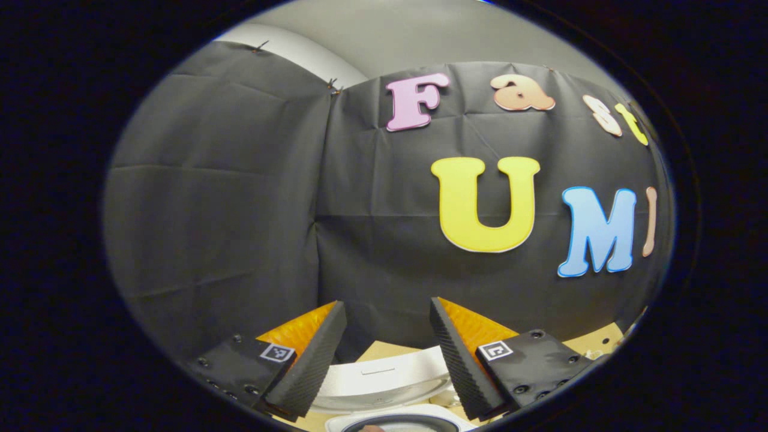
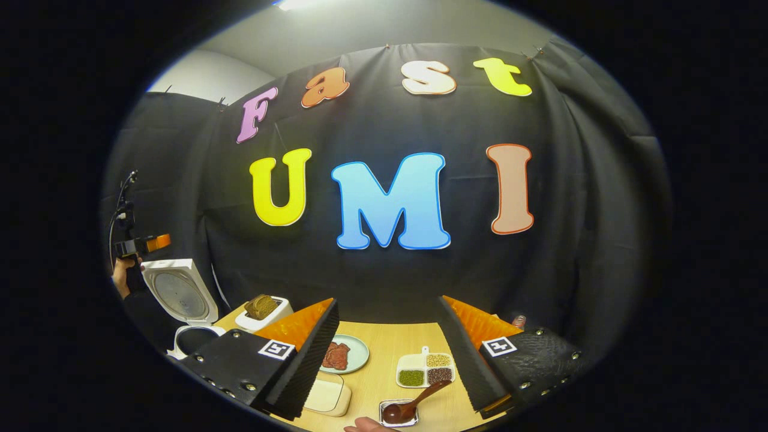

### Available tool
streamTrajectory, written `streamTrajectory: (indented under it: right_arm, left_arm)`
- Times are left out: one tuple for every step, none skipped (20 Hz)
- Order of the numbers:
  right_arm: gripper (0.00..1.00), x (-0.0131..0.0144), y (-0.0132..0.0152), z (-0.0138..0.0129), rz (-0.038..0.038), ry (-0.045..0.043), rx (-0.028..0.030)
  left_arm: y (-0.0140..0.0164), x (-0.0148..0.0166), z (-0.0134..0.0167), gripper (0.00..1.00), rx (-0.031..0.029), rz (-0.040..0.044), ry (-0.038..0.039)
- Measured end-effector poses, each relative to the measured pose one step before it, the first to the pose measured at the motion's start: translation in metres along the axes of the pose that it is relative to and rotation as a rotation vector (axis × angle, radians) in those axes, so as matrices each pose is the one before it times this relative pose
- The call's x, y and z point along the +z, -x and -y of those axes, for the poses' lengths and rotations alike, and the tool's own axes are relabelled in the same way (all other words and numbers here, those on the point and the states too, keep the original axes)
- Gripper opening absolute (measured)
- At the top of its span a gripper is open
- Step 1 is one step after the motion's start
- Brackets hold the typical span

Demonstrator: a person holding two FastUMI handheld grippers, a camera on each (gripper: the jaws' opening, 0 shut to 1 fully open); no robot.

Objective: Close the left gripper, press the button to open the rice cooker; take a wooden spoon from the chopstick holder with the right hand, scoop a spoonful of rice and pour it into the rice cooker, then put the wooden spoon back into the chopstick holder.

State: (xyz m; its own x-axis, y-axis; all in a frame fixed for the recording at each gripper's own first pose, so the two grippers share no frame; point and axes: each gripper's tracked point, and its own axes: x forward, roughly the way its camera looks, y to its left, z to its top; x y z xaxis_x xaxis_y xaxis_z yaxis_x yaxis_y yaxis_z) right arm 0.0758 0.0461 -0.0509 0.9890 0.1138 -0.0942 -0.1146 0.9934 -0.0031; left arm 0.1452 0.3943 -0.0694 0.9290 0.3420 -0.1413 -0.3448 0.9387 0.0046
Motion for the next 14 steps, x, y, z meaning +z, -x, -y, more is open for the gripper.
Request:
streamTrajectory:
  right_arm:
    - [0.98, 0.00013, -0.00115, -0.00078, -0.00171, -0.00690, 0.00109]
    - [0.98, -0.00043, -0.00057, -0.00007, -0.00092, -0.00390, 0.00113]
    - [0.98, 0.00013, 0.00008, -0.00023, -0.00148, 0.00064, 0.00065]
    - [0.98, -0.00093, -0.00077, -0.00039, -0.00209, 0.00385, 0.00167]
    - [0.98, -0.00086, -0.00009, -0.00018, -0.00239, 0.00296, 0.00016]
    - [0.98, -0.00072, -0.00054, 0.00014, -0.00276, -0.00108, 0.00015]
    - [0.98, -0.00099, -0.00060, -0.00040, -0.00533, -0.00908, 0.00204]
    - [0.98, -0.00150, 0.00034, -0.00227, -0.00576, -0.01883, 0.00839]
    - [0.98, 0.00005, 0.00062, -0.00343, -0.00150, -0.02483, 0.01897]
    - [0.98, -0.00051, -0.00115, -0.00334, -0.00187, -0.02349, 0.01209]
    - [0.98, -0.00100, -0.00002, 0.00216, -0.00124, -0.01444, 0.00381]
    - [0.98, -0.00022, -0.00013, 0.00157, -0.00038, -0.00406, 0.00093]
    - [0.98, 0.00063, 0.00050, 0.00108, 0.00100, -0.00324, -0.00132]
    - [0.98, 0.00057, -0.00012, -0.00089, 0.00189, 0.00031, 0.00309]
  left_arm:
    - [-0.00765, -0.00993, -0.00598, 0.95, 0.01503, -0.02325, 0.00756]
    - [-0.00730, -0.00738, -0.00651, 0.95, 0.01782, -0.02346, 0.00351]
    - [-0.00578, -0.00736, -0.00323, 0.95, 0.00953, -0.01743, 0.00518]
    - [-0.00292, -0.00702, -0.00112, 0.96, 0.00545, -0.01879, 0.00454]
    - [-0.00097, -0.00774, -0.00081, 0.93, 0.00138, -0.02107, -0.00124]
    - [0.00061, -0.00917, 0.00016, 0.93, 0.00485, -0.02695, -0.00662]
    - [0.00536, 0.00598, 0.00038, 0.96, 0.00160, 0.03605, -0.02236]
    - [0.00507, -0.00500, 0.00244, 0.95, -0.00358, -0.01804, 0.00139]
    - [0.00231, 0.00041, 0.00134, 0.94, -0.00416, 0.00872, 0.00669]
    - [0.00466, -0.00111, 0.00130, 1.00, -0.00079, -0.00449, 0.00771]
    - [0.00440, -0.00398, 0.00073, 0.98, -0.00141, -0.00225, -0.00110]
    - [0.00579, -0.00145, 0.00247, 0.96, 0.00033, 0.01022, -0.00634]
    - [0.00898, -0.00152, 0.00258, 1.00, 0.00040, 0.01060, -0.00631]
    - [0.00718, -0.00107, 0.00271, 1.00, -0.00402, 0.02106, -0.00634]
